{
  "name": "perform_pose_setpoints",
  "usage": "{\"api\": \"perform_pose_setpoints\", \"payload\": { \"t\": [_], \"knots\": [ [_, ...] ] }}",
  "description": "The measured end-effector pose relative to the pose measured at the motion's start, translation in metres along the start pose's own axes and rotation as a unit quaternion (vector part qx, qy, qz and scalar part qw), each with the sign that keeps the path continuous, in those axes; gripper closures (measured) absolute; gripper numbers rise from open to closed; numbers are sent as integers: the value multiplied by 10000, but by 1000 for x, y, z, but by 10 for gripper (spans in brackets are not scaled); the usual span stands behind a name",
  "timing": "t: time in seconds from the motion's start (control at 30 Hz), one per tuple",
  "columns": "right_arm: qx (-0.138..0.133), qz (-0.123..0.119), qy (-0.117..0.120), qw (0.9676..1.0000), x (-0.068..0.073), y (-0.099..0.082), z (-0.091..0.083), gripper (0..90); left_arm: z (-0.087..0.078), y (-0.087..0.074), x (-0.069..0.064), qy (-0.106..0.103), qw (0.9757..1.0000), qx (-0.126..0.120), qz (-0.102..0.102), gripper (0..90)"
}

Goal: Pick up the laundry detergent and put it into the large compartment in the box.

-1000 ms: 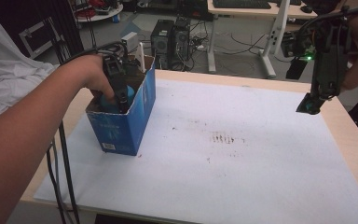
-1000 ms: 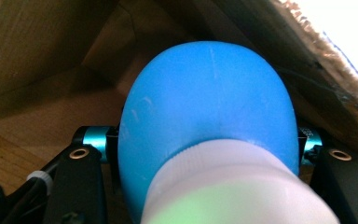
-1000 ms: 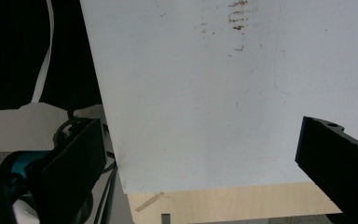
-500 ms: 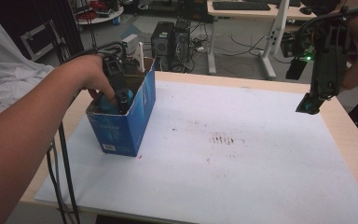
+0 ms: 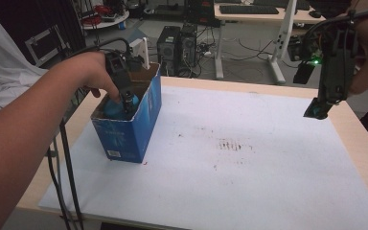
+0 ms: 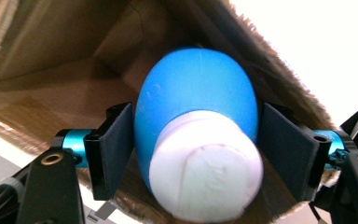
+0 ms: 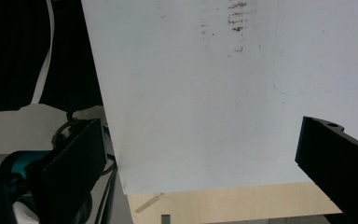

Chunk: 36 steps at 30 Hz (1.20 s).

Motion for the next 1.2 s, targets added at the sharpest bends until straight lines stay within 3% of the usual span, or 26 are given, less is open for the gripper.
{"api": "perform_pose_setpoints", "payload": {
  "t": [0.4, 0.63, 0.73, 0.97, 1.03, 1.2],
  "knots": [
    [10, -2, 15, 10000, 1, 0, 1, 10, -20, 0, -6, 15, 9999, -72, 70, 196],
    [14, -3, 27, 10000, 0, 0, 1, 10, -33, -2, -11, 65, 9996, -66, 264, 156],
    [30, 22, 40, 10000, 0, 0, 2, 10, -42, -1, -18, 111, 9984, -103, 537, 113],
    [35, 7, 68, 10000, -2, 1, 2, 10, -52, 4, -35, 97, 9954, -76, 947, 82],
    [38, 31, 73, 10000, -2, 1, 3, 10, -54, 6, -42, 118, 9927, -34, 1202, 65],
    [58, 34, 98, 9999, -2, -1, 3, 10, -58, 14, -61, 61, 9871, -25, 1601, 37]
  ]
}}
Point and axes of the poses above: each handheld gripper's, and its own axes: z roughly forward along the jaws, y roughly out of its top, x roughly to its left, the point moved 9 cm from there along z, roughly forward along the jaws, and after that the axes turned 10 degrees about -z, right-handed, at the moved point
